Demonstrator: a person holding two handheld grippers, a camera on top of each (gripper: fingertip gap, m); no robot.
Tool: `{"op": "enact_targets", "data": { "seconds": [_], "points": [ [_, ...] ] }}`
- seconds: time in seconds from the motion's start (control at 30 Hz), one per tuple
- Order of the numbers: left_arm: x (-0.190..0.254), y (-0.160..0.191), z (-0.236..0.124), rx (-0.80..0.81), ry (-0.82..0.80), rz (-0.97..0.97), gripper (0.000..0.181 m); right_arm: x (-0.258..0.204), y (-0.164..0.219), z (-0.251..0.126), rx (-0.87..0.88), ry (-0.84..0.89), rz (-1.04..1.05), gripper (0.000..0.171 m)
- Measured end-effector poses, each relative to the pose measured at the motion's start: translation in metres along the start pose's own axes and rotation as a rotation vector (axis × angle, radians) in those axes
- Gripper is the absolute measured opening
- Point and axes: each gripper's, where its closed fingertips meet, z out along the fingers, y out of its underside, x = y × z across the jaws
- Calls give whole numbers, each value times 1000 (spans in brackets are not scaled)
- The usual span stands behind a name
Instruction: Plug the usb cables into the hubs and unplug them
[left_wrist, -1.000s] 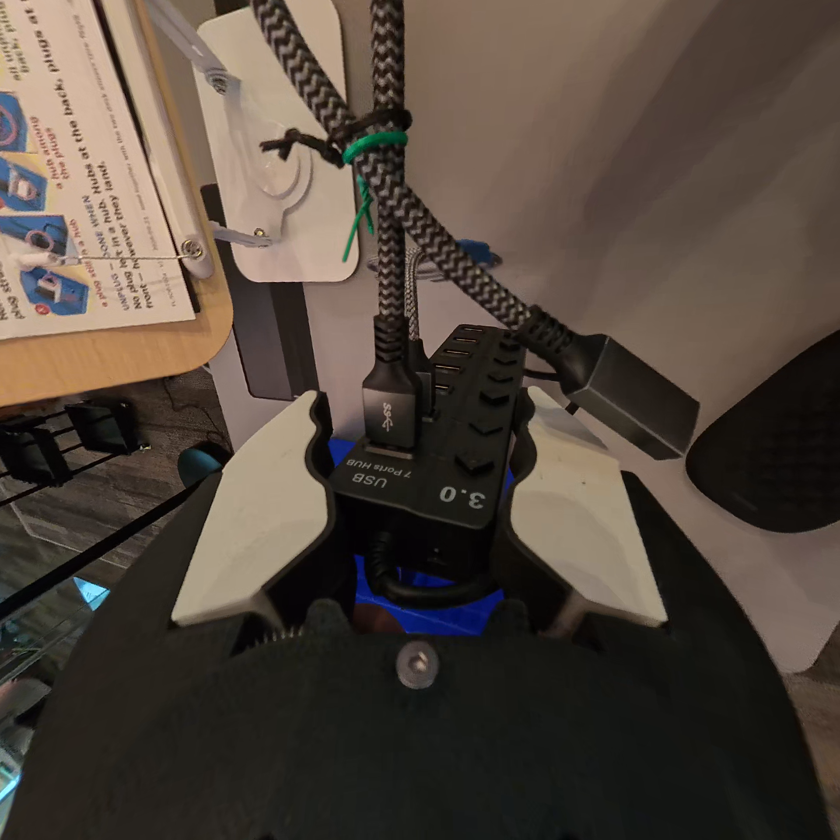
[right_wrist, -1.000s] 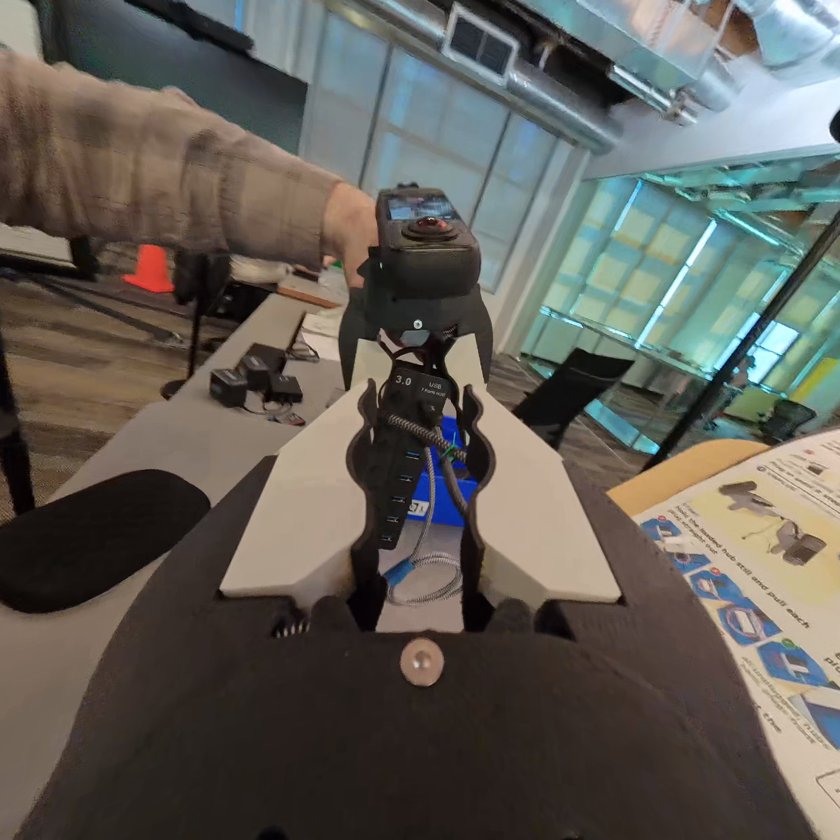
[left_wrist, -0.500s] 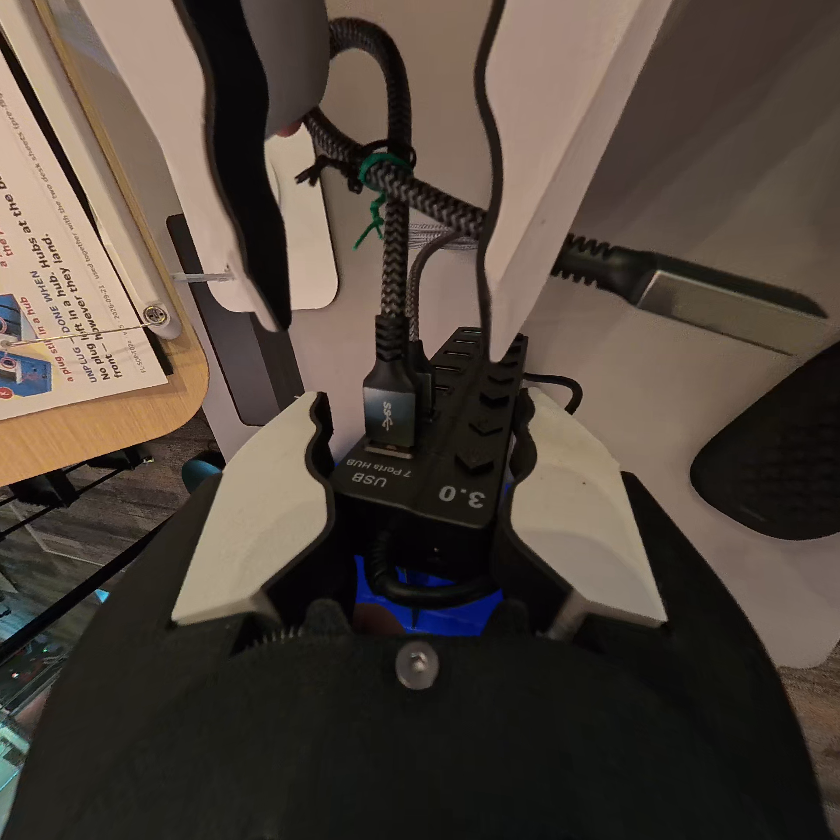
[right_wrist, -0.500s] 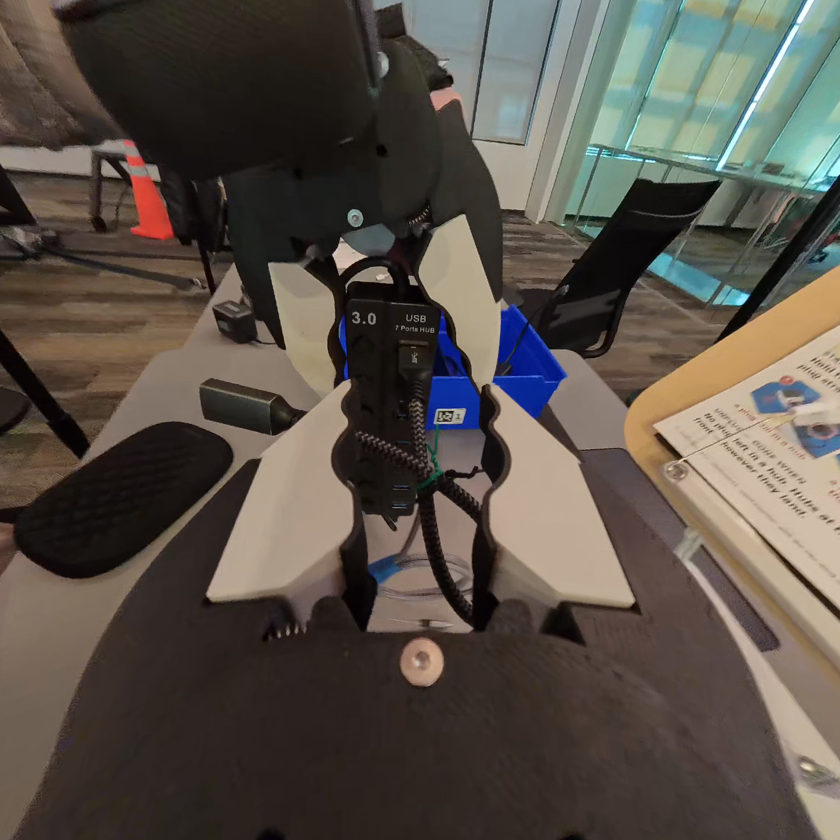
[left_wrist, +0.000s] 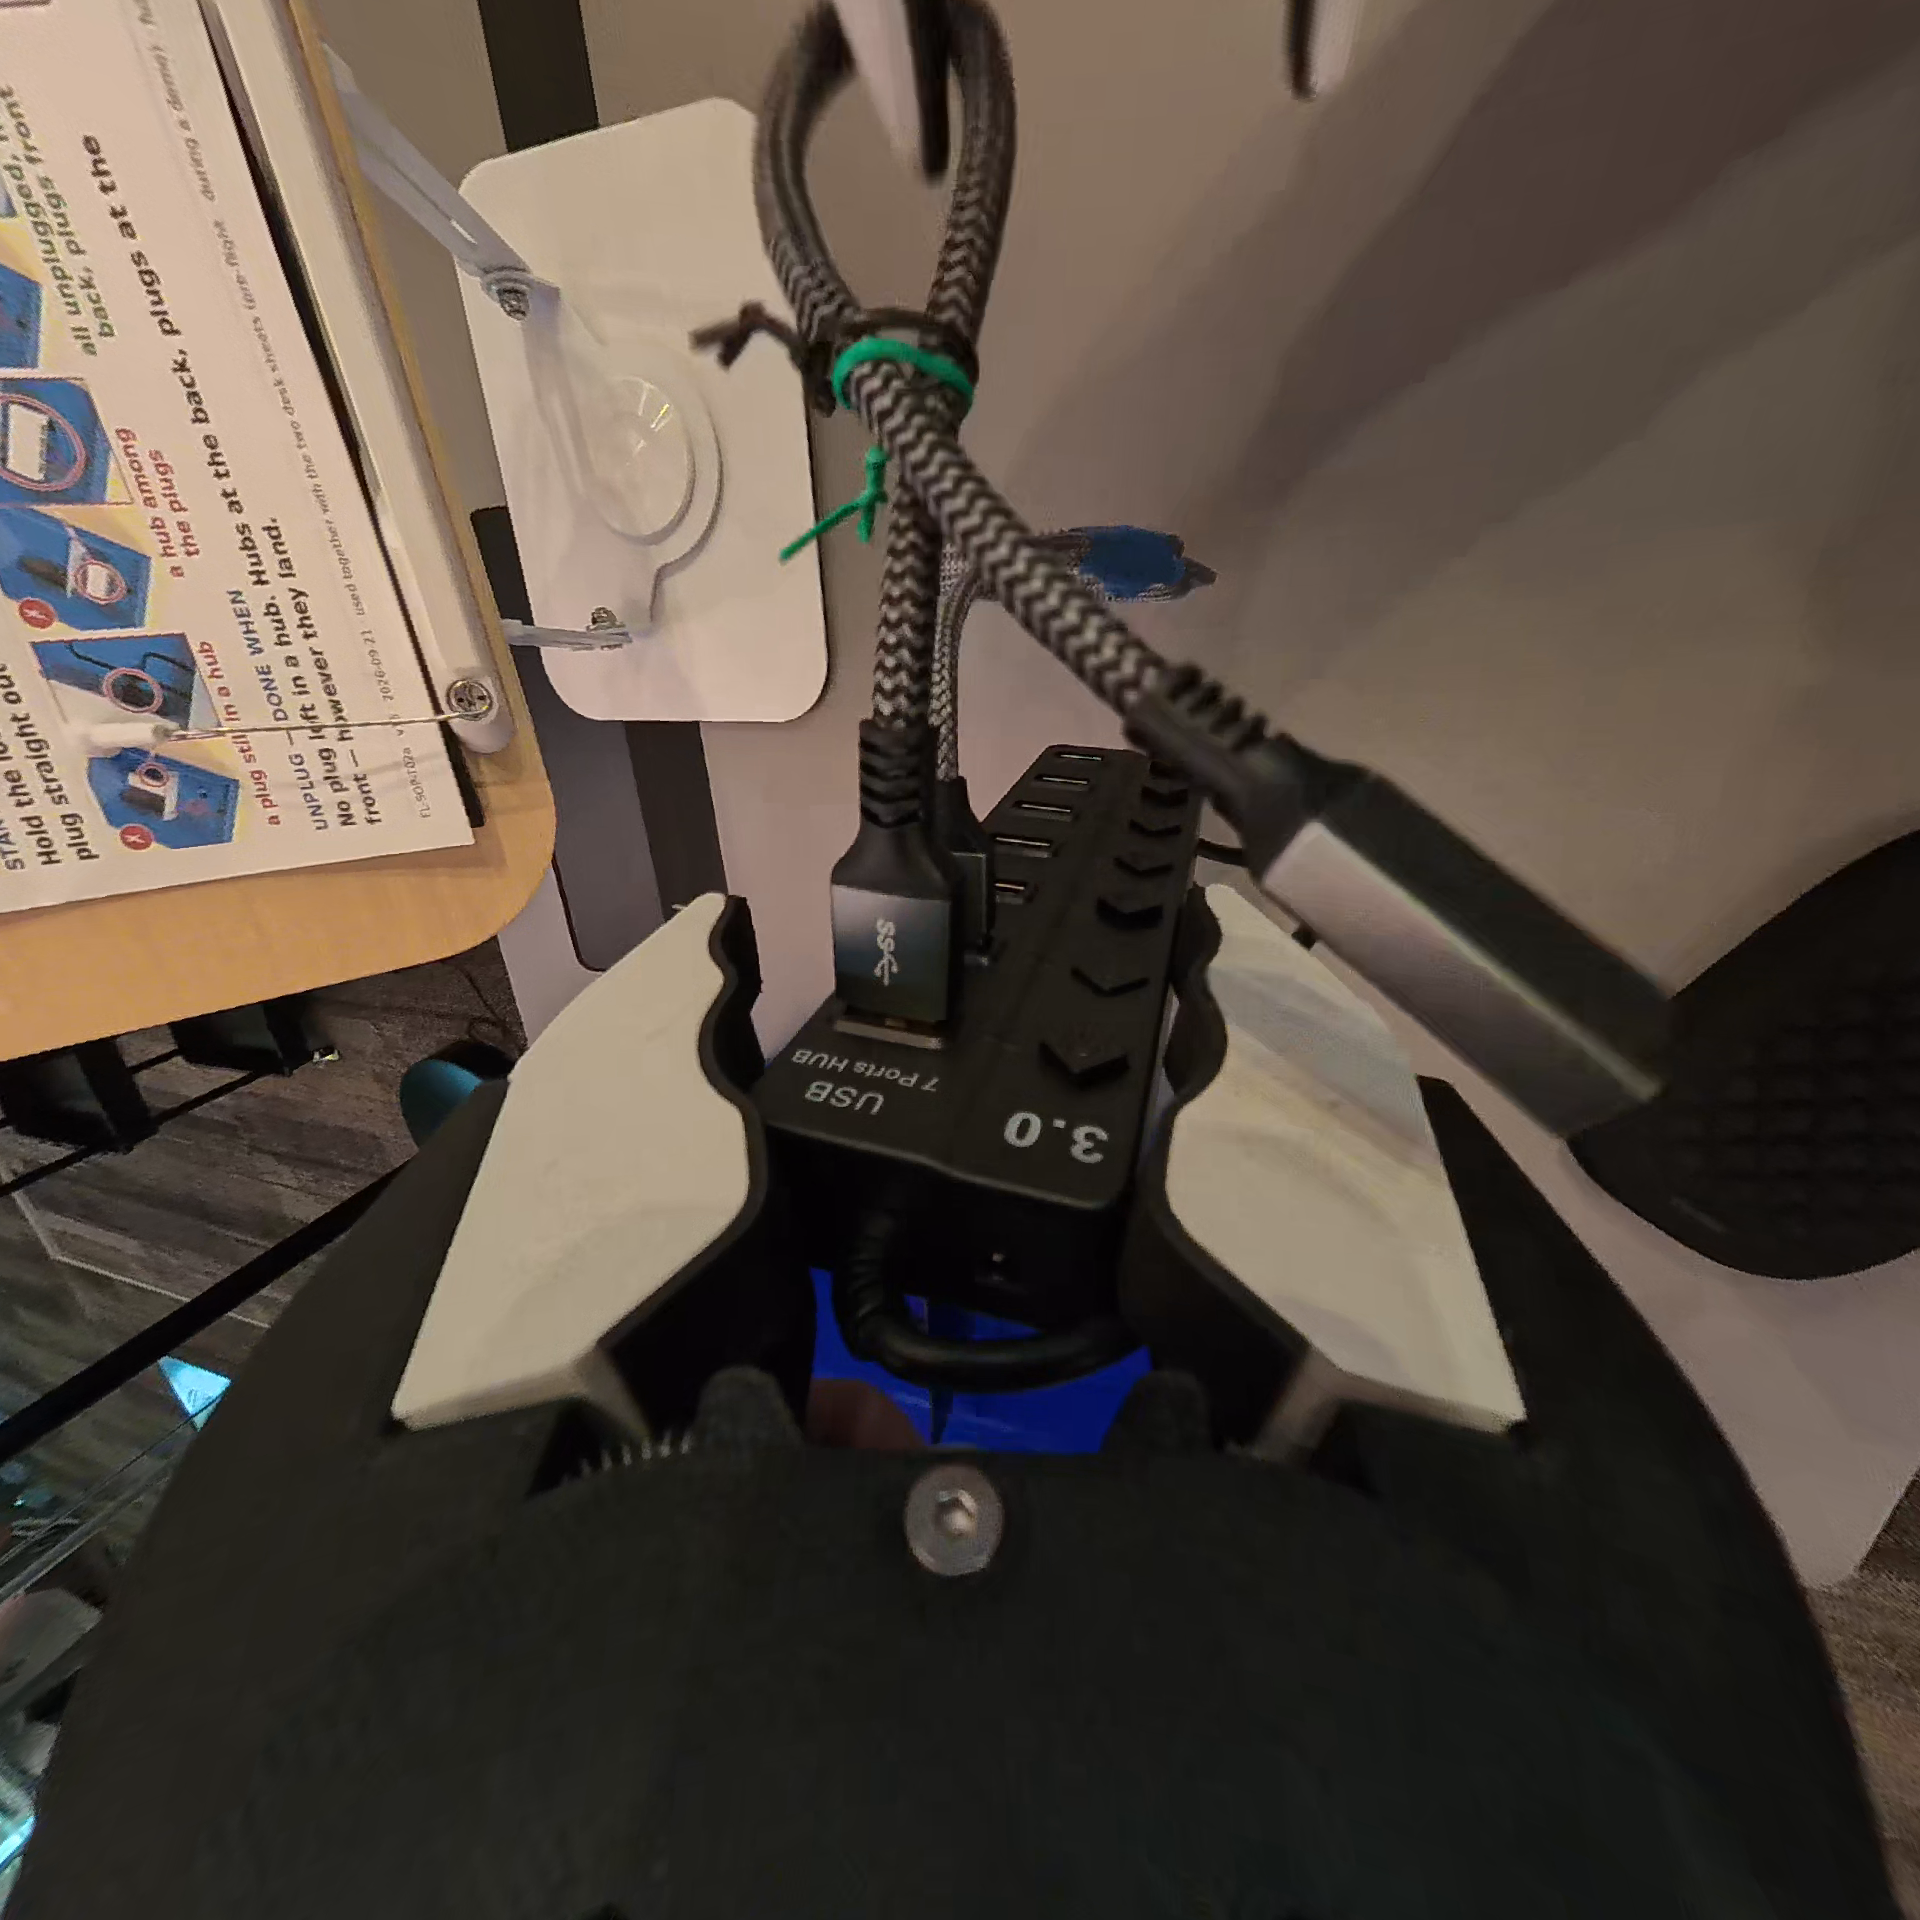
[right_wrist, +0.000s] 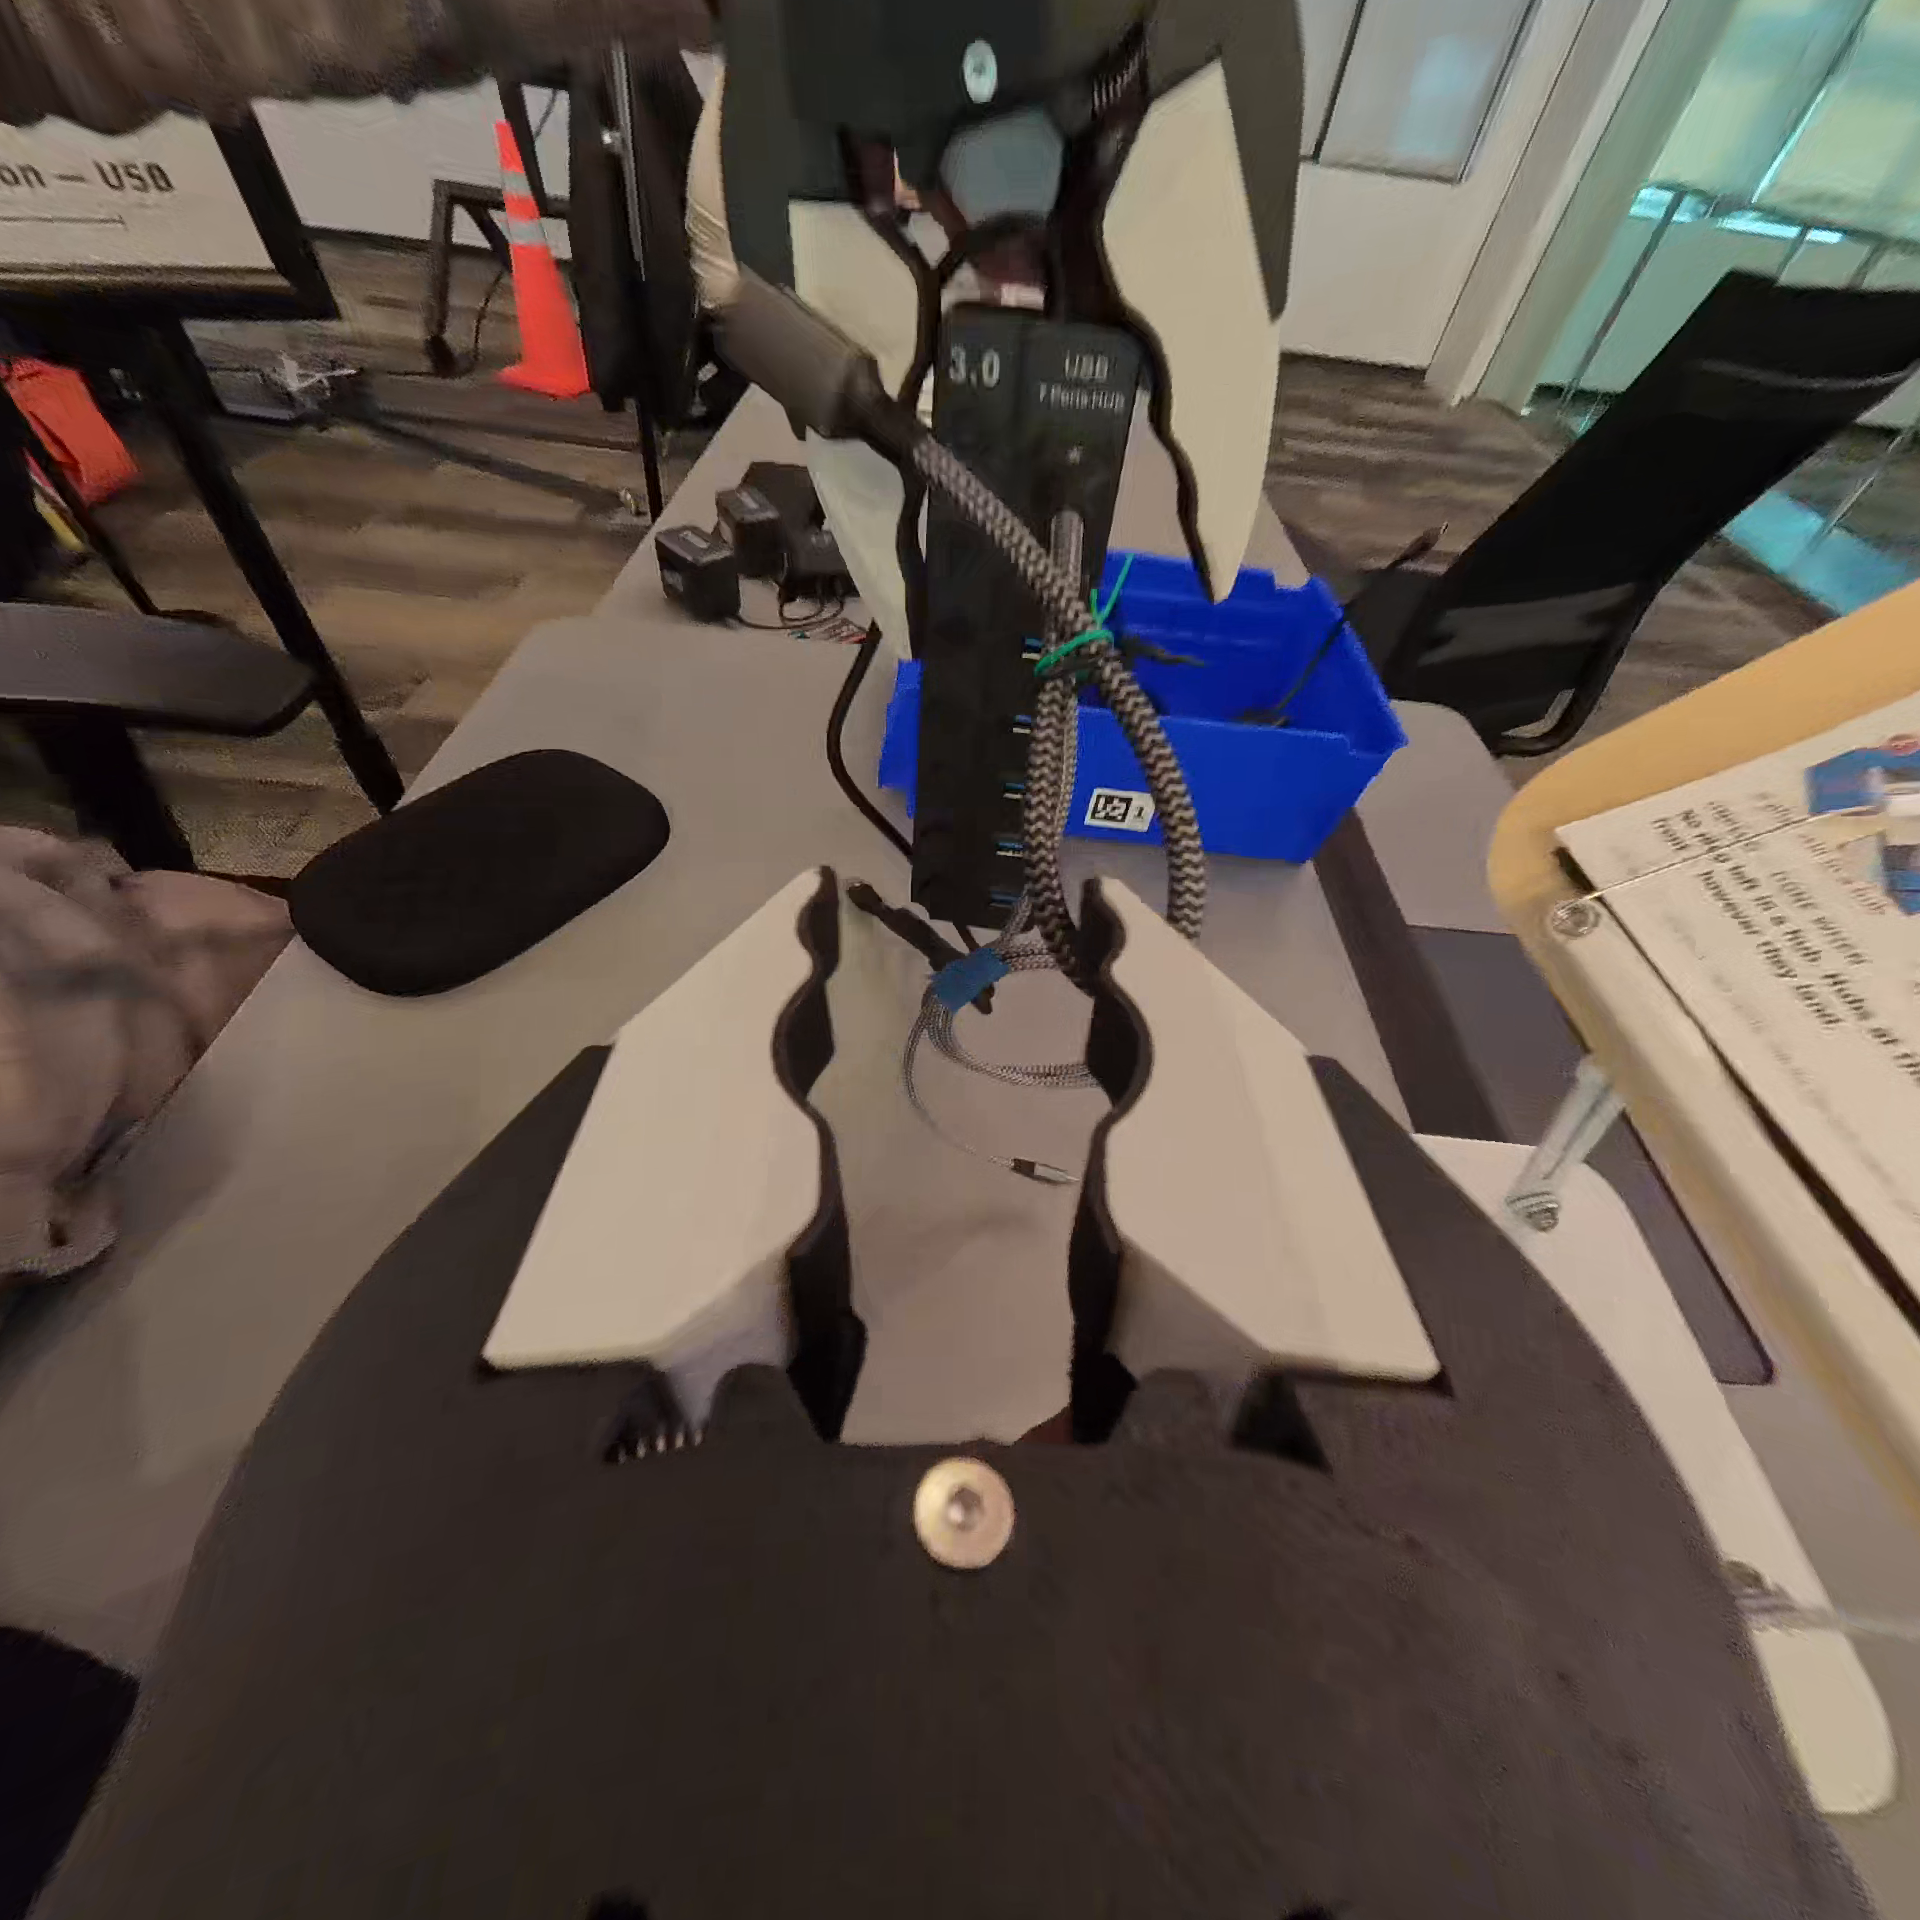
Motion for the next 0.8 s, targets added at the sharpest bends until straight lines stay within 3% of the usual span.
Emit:
{"op": "enact_targets", "data": {
  "seconds": [0.1,0.23,0.27,0.37,0.43,0.47,0.6,0.8],
  "points": [
    [-1,0,0,-6,7,-6,77,-19,-2,11,44,-112,-48,47],
    [6,-11,0,36,44,0,80,-42,-17,-15,164,-202,-169,53],
    [8,-16,0,54,53,-1,79,-35,-27,-23,229,-149,-194,46],
    [1,-17,-1,42,29,6,77,2,-48,-49,350,76,-178,65],
    [-1,-18,-3,52,28,-4,77,24,-40,-58,309,184,-129,70],
    [-2,-18,-4,55,26,-8,77,31,-31,-58,273,200,-111,62],
    [-4,-22,-9,64,18,-8,77,40,10,-22,105,157,-60,54],
    [0,-29,-3,44,35,17,77,16,-35,18,290,72,-74,47]
  ]
}}
